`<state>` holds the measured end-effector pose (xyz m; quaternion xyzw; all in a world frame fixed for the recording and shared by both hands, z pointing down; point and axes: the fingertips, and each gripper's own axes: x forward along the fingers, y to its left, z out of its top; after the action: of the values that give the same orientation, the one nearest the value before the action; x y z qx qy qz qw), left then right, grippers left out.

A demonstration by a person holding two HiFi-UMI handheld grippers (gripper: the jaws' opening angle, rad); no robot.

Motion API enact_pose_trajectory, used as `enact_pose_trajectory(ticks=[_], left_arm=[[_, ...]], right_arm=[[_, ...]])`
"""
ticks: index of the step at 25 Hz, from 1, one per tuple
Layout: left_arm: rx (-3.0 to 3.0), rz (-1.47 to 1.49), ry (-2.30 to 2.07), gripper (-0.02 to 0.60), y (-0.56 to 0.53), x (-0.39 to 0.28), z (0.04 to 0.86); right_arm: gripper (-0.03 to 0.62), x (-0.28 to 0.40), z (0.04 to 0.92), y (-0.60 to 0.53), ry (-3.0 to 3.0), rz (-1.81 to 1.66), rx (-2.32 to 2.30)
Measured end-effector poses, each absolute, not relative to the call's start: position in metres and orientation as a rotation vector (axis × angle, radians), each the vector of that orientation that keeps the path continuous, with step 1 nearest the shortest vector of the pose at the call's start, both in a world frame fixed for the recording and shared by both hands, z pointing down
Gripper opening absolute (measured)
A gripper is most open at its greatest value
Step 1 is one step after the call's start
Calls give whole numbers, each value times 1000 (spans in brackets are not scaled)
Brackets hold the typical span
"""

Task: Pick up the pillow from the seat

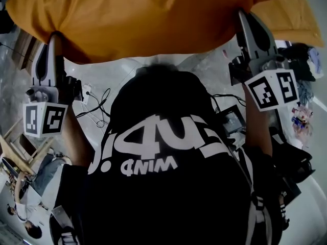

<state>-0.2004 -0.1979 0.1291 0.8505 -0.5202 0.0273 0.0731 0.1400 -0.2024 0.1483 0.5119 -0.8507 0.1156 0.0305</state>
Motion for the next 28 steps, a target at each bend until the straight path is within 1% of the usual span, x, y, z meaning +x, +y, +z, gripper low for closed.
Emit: enact_pose_trajectory(ticks=[28], left_arm=[[2516, 104, -1558, 14, -184, -206, 138]], right_arm=[[28, 134, 156, -195, -2619, 368, 1569]])
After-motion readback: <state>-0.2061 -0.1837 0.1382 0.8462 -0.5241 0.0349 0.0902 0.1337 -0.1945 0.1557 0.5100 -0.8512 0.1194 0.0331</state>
